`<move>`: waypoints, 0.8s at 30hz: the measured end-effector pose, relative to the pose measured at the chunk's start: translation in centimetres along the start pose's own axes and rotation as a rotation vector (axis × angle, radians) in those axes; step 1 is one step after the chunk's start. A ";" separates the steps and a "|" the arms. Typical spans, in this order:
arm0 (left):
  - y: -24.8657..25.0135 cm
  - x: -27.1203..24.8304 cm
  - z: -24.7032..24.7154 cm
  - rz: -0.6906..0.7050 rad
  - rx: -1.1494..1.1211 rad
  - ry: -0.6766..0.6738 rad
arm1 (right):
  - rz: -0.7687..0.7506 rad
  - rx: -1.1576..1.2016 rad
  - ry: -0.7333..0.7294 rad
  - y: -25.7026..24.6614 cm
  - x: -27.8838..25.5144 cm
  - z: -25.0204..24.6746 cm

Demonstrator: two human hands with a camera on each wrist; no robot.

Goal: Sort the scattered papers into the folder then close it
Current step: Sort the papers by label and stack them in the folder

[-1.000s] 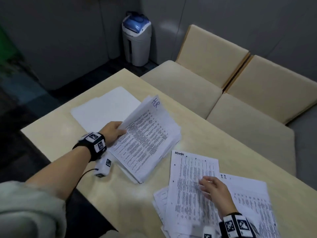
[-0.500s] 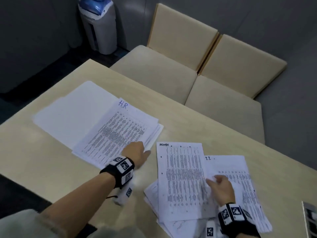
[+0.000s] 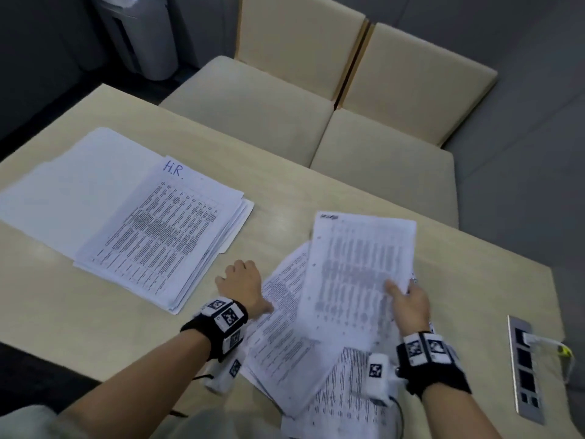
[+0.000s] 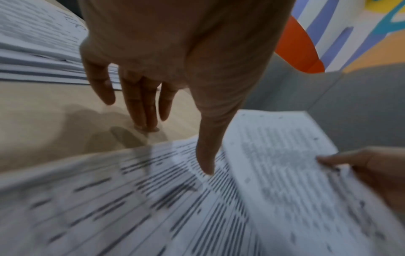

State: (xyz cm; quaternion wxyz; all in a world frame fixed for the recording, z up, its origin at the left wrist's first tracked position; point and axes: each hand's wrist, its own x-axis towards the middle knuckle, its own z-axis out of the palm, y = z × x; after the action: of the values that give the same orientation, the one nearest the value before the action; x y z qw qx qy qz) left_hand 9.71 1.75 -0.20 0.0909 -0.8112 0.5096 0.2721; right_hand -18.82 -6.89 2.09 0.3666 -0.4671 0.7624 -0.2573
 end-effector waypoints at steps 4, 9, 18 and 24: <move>0.3 -0.5 1.8 0.053 0.001 -0.022 | 0.152 0.330 0.050 1.8 2.0 -5.3; 1.4 -0.8 2.6 0.065 -0.488 0.040 | 0.487 0.694 -0.213 4.8 0.3 -6.3; 3.8 -2.0 0.8 0.151 -1.343 -0.230 | 0.457 0.549 -0.386 4.1 -3.6 -1.4; 5.6 -2.7 -0.6 0.181 -1.542 -0.188 | 0.422 0.843 -0.428 4.3 -3.1 -3.1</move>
State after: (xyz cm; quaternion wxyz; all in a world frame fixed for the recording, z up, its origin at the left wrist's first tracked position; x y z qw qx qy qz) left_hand 4.12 0.97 2.48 -0.4784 -0.5739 0.2310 0.6232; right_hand -22.66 -2.09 1.73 0.7148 -0.1570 0.5778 -0.3613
